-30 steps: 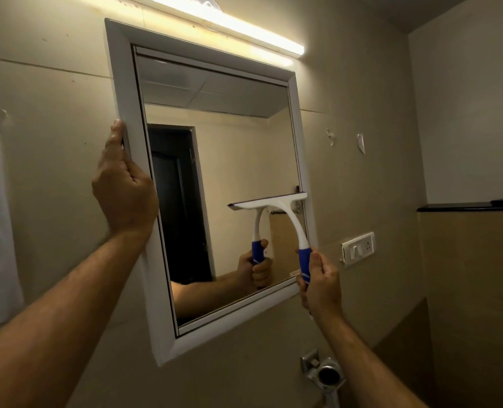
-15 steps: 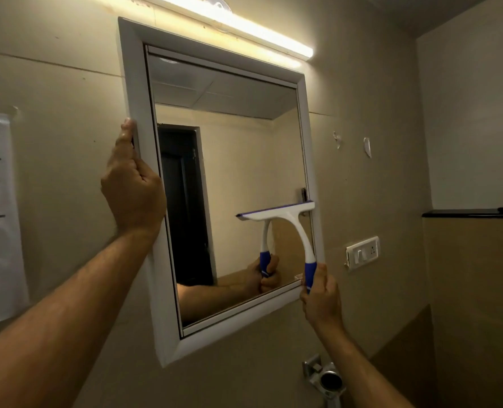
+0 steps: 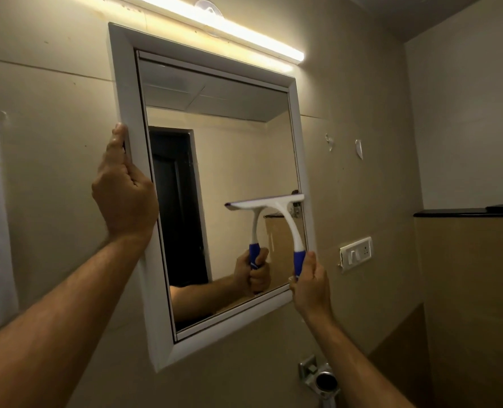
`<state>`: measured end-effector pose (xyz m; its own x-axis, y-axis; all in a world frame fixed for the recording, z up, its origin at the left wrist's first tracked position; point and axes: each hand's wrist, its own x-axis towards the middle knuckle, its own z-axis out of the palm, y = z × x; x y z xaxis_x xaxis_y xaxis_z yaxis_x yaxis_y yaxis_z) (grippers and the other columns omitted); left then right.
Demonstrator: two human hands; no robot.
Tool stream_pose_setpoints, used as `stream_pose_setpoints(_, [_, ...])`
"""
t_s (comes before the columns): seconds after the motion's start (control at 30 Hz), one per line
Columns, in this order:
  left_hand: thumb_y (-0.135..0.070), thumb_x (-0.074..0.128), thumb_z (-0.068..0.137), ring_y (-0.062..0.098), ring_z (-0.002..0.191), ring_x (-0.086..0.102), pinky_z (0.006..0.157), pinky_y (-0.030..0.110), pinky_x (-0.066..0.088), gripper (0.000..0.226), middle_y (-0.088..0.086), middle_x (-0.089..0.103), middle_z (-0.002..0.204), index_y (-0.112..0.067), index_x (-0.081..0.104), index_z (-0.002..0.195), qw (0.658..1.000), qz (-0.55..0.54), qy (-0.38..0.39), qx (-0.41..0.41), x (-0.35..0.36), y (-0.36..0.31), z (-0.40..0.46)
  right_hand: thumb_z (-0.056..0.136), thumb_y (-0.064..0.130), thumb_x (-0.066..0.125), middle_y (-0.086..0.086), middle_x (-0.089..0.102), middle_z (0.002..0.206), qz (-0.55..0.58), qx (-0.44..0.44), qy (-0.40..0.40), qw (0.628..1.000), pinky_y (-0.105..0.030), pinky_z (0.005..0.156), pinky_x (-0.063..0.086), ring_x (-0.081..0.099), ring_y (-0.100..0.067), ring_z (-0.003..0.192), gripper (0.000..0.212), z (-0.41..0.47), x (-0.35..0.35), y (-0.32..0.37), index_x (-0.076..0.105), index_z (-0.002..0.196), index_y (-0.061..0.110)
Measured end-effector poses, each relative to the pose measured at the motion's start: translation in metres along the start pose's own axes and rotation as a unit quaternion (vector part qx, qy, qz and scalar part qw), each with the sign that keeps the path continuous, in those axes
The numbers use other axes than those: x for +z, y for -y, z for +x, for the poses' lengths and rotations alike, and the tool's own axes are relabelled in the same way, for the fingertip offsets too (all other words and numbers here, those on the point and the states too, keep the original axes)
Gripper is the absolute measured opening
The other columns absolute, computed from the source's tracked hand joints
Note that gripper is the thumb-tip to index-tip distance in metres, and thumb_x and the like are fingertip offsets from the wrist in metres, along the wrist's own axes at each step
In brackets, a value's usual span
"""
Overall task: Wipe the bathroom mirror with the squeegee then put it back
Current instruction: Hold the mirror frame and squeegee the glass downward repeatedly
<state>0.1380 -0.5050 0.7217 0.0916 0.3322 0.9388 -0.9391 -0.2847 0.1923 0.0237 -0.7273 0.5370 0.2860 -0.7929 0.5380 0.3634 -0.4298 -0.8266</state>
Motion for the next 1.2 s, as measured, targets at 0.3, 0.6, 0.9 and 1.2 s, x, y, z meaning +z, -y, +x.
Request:
stream_pose_setpoints(0.3, [-0.009,0.035,0.102,0.014,0.129,0.05,0.102,-0.004,0.025,0.042,0.002,0.053,0.141,-0.013,0.046,0.143,1.0,-0.007,-0.004,-0.003,0.001,0.001,-0.001,0.097,0.056,0.024,-0.005,0.053,0.065,-0.016,-0.012,-0.017,1.0,-0.032,0.054,0.044,0.051,-0.018,0.055,0.047,0.011,-0.005,0.014,0.051,0.08,0.021])
stream_pose_setpoints(0.6, [-0.011,0.035,0.103,0.014,0.129,0.05,0.101,-0.005,0.025,0.042,0.002,0.052,0.141,-0.014,0.044,0.144,1.0,-0.006,0.005,-0.011,0.0,0.002,0.0,0.1,0.044,0.03,-0.002,0.052,0.071,-0.055,-0.017,-0.033,0.998,-0.021,0.051,0.046,0.056,-0.009,0.058,0.038,-0.006,0.003,-0.032,0.054,0.097,0.015])
stream_pose_setpoints(0.9, [-0.009,0.037,0.102,0.016,0.129,0.05,0.099,-0.008,0.022,0.042,0.003,0.053,0.141,-0.012,0.046,0.143,1.0,0.001,0.002,-0.005,-0.002,-0.001,0.0,0.1,0.049,0.026,-0.007,0.052,0.065,-0.02,-0.012,-0.042,0.999,-0.033,0.054,0.042,0.051,-0.021,0.055,0.041,0.011,0.001,-0.001,0.049,0.079,0.022])
stream_pose_setpoints(1.2, [-0.007,0.036,0.102,0.017,0.128,0.051,0.097,-0.008,0.023,0.043,0.003,0.054,0.141,-0.012,0.046,0.143,1.0,0.006,0.006,-0.007,-0.001,-0.002,0.0,0.084,0.067,0.02,-0.009,0.055,0.069,-0.03,0.02,-0.049,0.998,-0.029,0.051,0.042,0.054,-0.02,0.058,0.057,-0.027,-0.007,-0.052,0.052,0.089,0.019])
